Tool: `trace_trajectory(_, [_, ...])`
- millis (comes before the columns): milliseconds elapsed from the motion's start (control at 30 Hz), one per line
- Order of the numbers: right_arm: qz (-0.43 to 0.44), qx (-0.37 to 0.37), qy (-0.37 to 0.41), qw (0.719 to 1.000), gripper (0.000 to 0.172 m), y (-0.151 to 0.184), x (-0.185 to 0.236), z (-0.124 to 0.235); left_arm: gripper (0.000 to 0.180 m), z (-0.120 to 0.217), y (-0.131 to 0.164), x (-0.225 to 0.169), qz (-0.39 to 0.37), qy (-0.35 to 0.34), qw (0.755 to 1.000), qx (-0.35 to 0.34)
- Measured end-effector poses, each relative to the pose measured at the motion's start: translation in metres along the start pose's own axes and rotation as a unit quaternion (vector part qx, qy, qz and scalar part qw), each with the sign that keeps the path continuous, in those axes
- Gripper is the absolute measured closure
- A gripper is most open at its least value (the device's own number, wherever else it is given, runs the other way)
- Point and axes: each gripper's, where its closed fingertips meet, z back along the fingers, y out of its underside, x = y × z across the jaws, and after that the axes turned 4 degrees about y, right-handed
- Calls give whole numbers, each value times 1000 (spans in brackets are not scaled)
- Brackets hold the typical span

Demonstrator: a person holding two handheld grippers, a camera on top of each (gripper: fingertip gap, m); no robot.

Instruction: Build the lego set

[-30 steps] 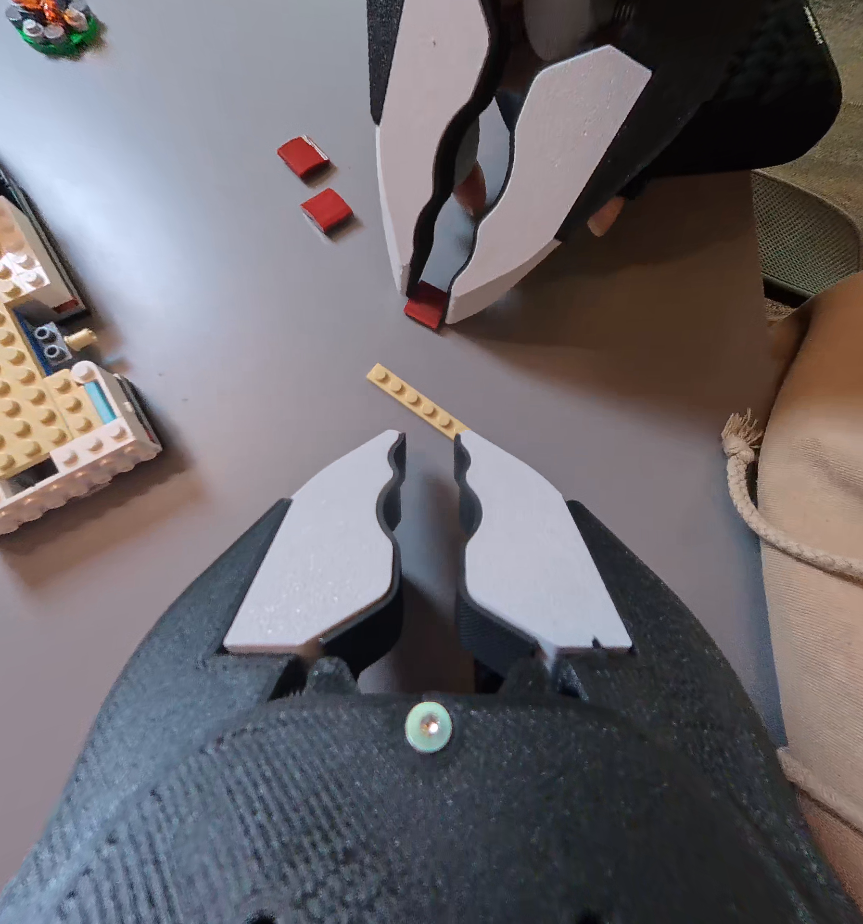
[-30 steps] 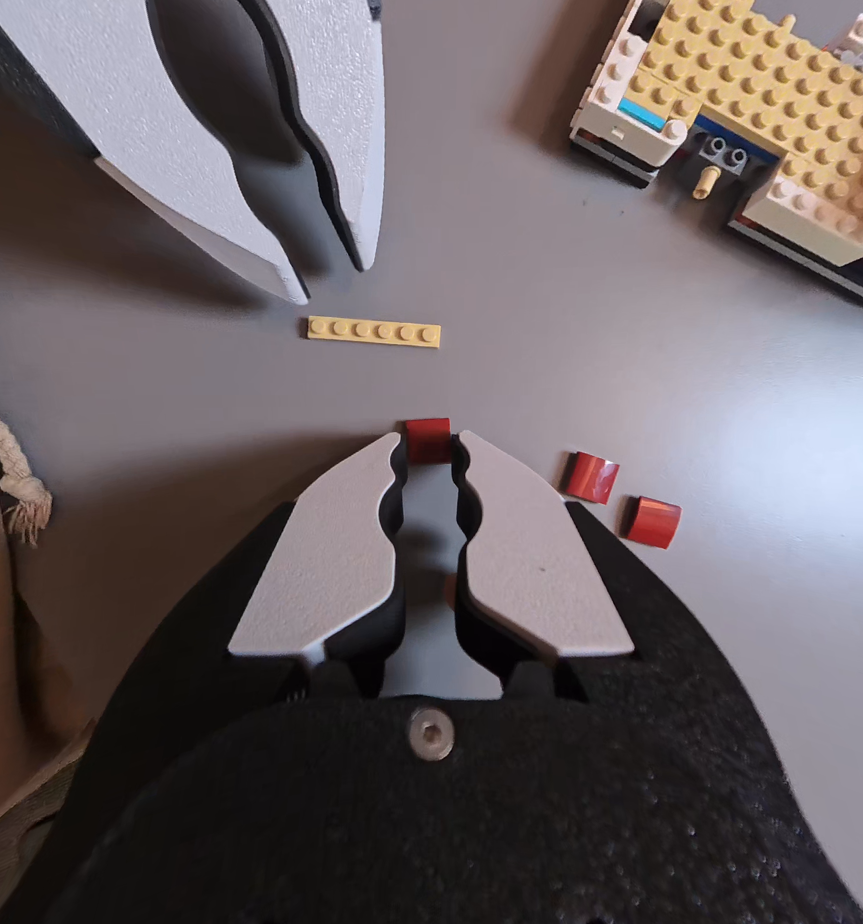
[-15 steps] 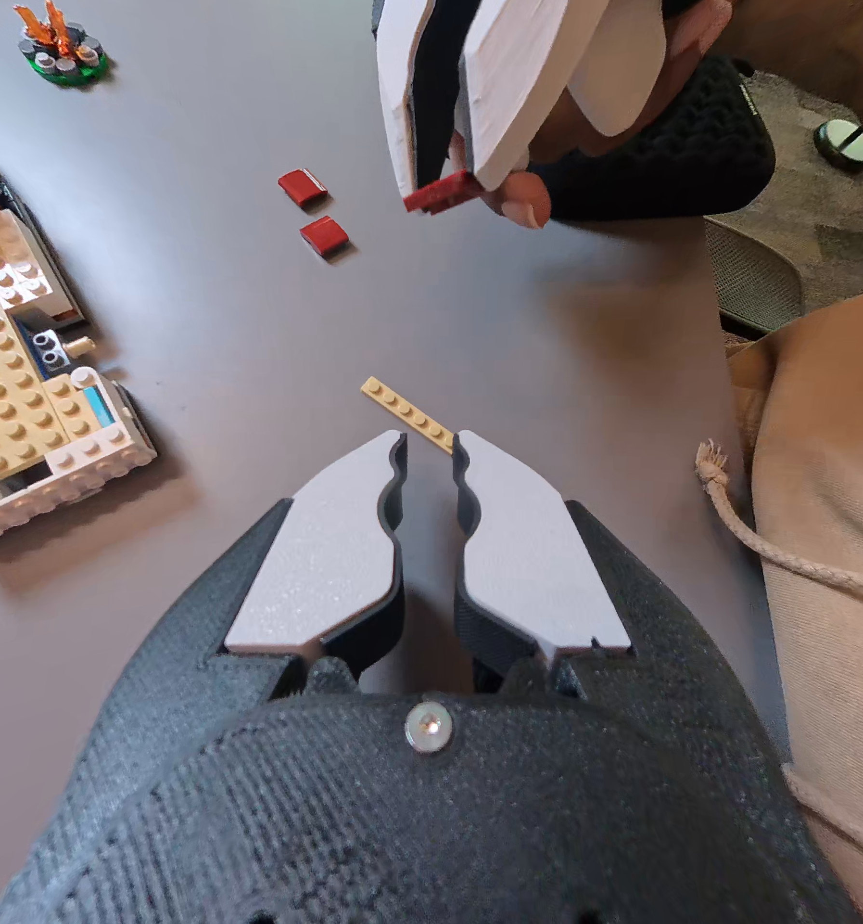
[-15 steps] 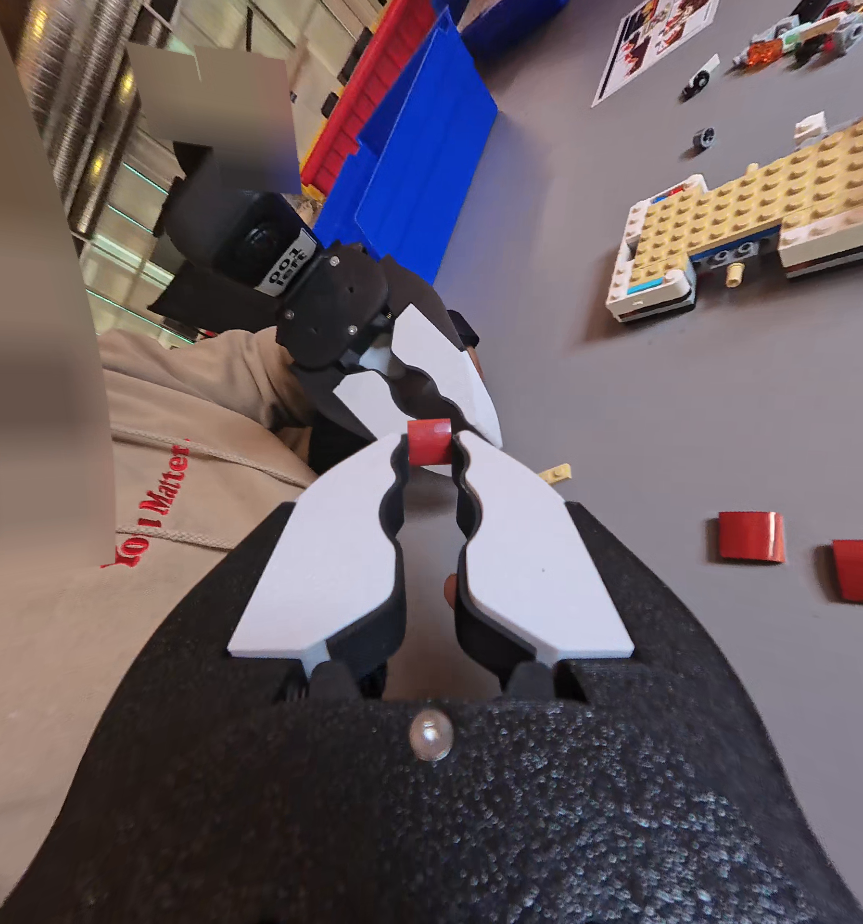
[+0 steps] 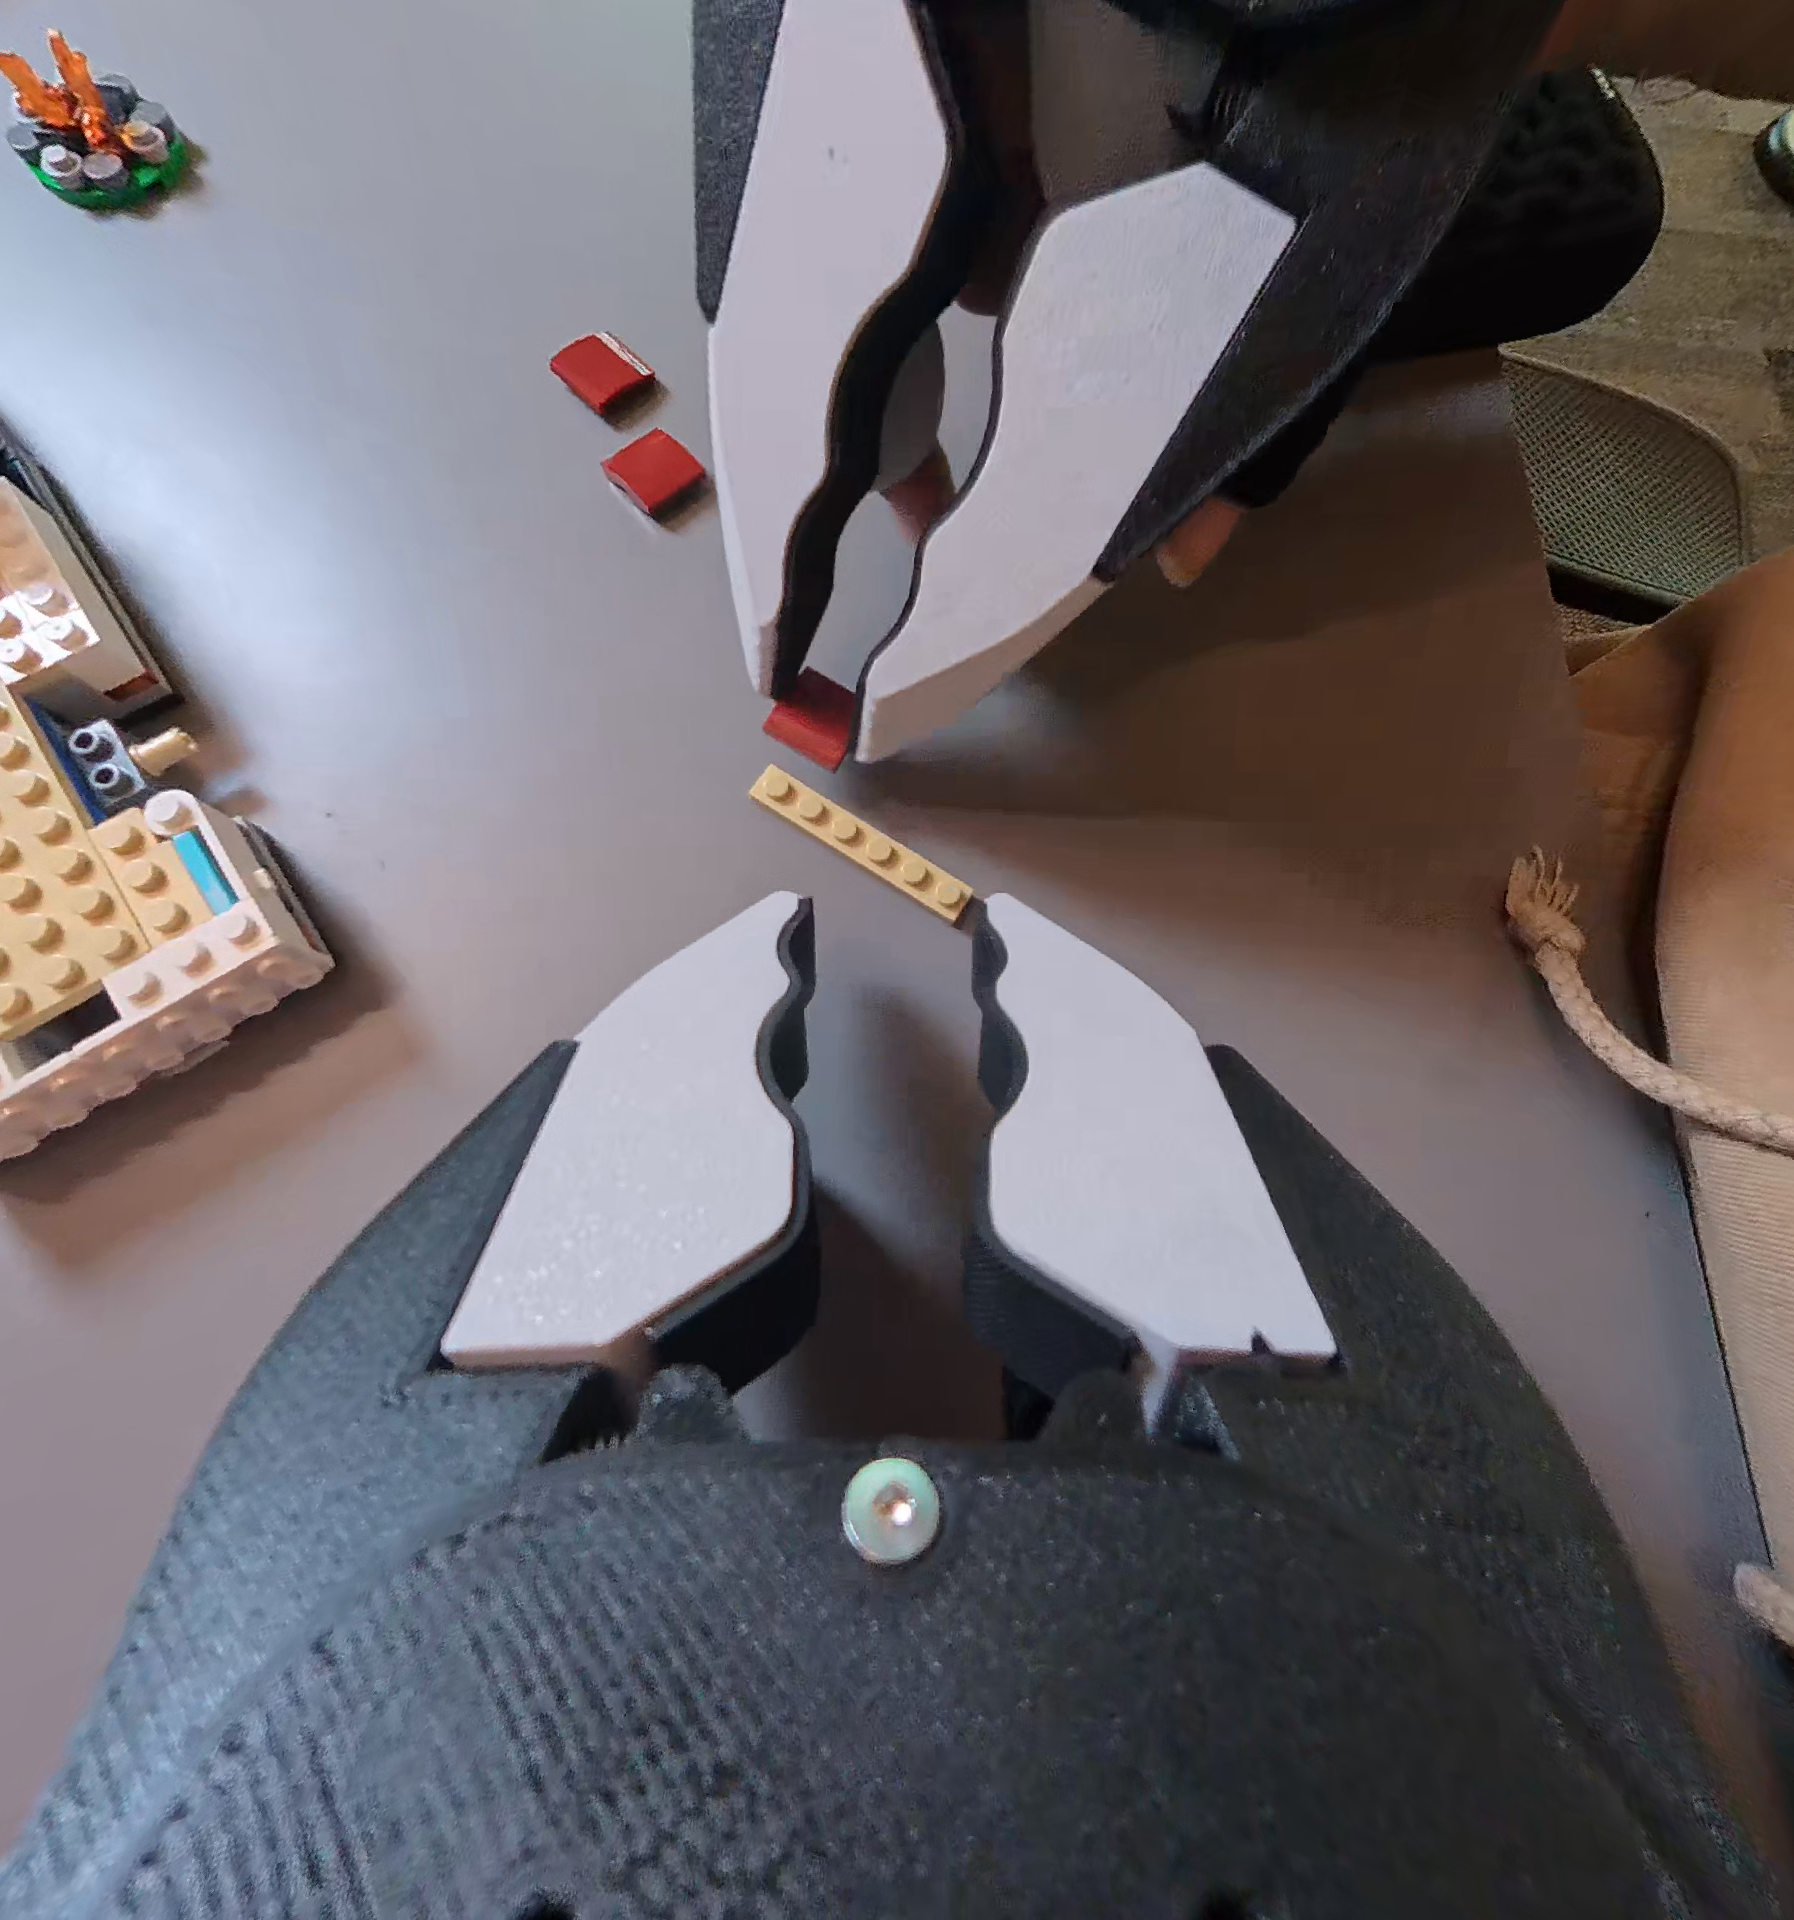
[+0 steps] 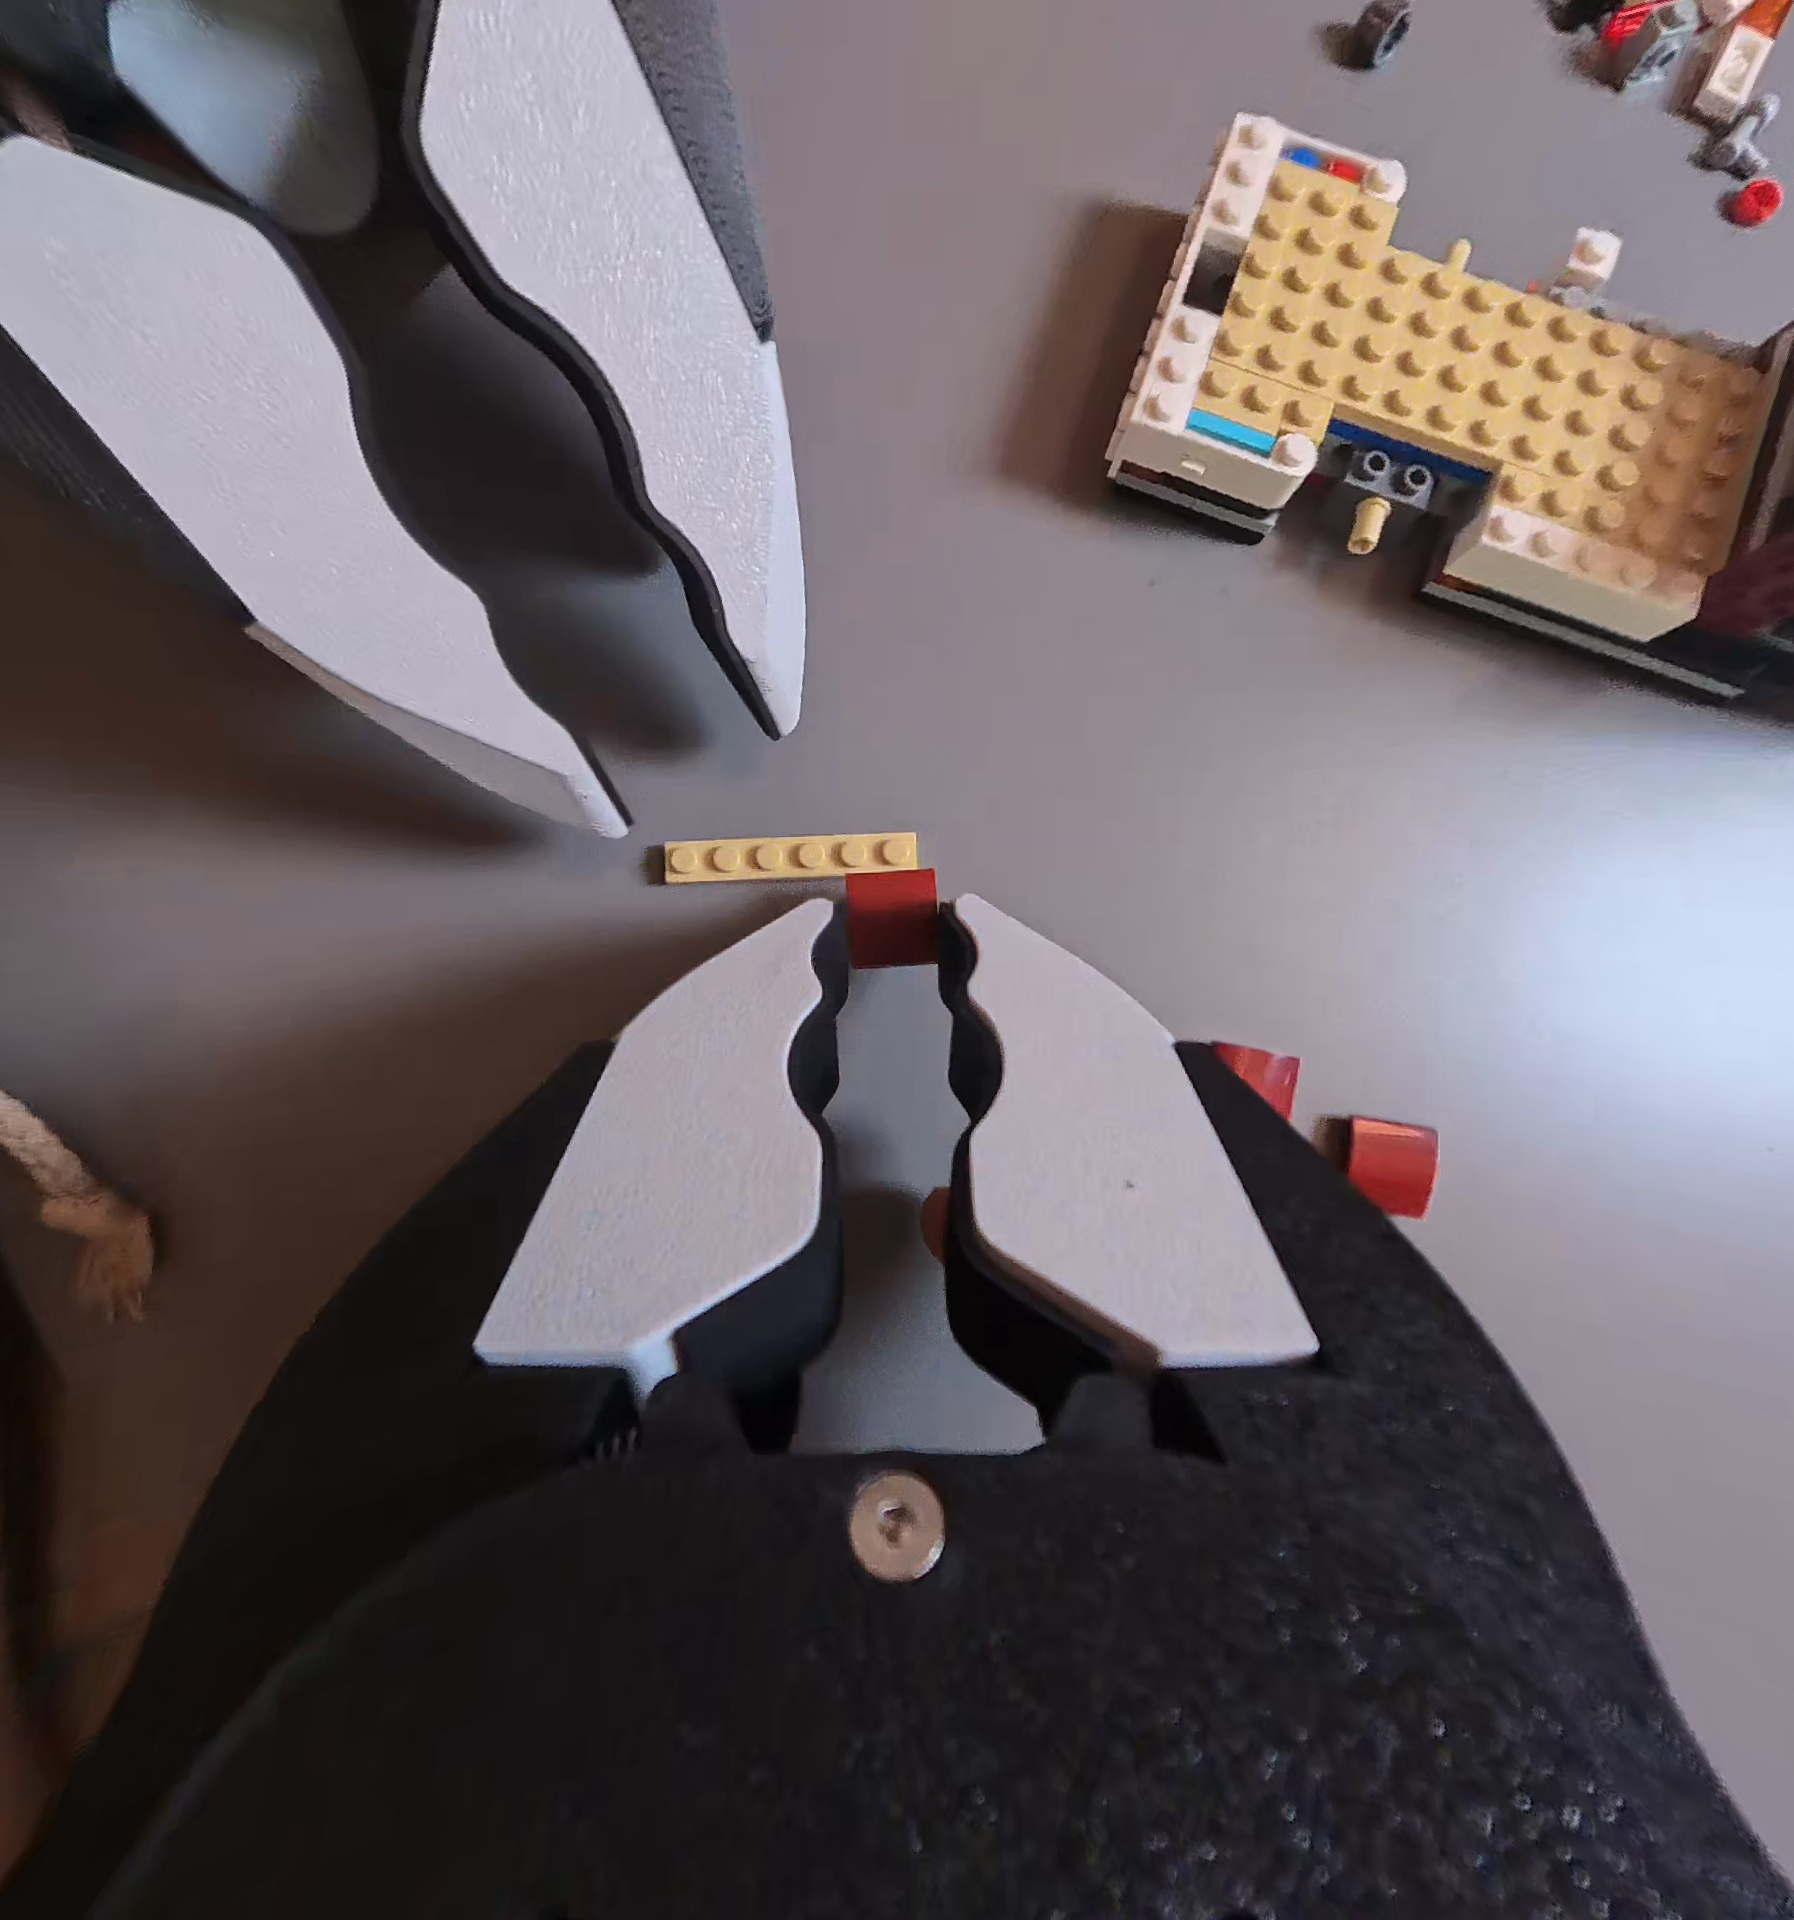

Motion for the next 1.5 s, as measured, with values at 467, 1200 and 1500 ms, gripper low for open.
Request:
trace_trajectory(467, [27, 22, -9, 999, 155, -4, 2, -11, 143, -6, -1, 1, -4, 9, 1000, -9])
trace_trajectory(1200, [28, 4, -32, 999, 153, -7, 0, -9, 143, -8, -3, 0, -10, -5, 1000, -12])
trace_trajectory(1500, [11, -21, -18, 1000, 151, -2, -6, -2, 135, -14, -3, 1, -7, -49, 999, 13])
